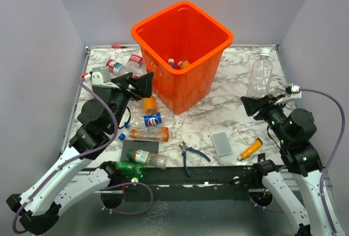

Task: Put the plastic bottles in the bin
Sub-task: Pick up the plastic bottle at the center of the board.

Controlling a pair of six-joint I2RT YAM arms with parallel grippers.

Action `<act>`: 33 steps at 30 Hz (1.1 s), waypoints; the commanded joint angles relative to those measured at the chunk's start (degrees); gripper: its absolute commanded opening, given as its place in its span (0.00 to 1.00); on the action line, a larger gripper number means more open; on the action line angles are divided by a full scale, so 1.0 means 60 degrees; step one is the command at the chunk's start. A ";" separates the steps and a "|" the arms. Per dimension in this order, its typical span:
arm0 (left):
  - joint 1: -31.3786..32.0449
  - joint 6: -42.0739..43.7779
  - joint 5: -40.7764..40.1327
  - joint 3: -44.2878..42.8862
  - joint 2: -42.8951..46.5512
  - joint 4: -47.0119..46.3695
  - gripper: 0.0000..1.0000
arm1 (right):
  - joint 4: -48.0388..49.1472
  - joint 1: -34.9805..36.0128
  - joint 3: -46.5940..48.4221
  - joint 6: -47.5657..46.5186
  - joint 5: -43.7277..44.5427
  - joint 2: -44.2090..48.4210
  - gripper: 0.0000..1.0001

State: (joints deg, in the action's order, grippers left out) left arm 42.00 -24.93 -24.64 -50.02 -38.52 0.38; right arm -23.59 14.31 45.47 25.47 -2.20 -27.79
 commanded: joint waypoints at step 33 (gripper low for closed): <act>0.1612 -0.2181 0.7778 -0.5693 -0.6310 -0.4769 0.98 | 0.6199 0.0077 -0.0590 0.1773 -0.8492 0.0249 0.28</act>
State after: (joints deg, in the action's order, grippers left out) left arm 51.57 -41.43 26.89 -83.42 -77.03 -27.27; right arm 13.08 14.31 40.66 36.01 -50.13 -26.00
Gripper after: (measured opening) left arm 0.989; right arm 0.474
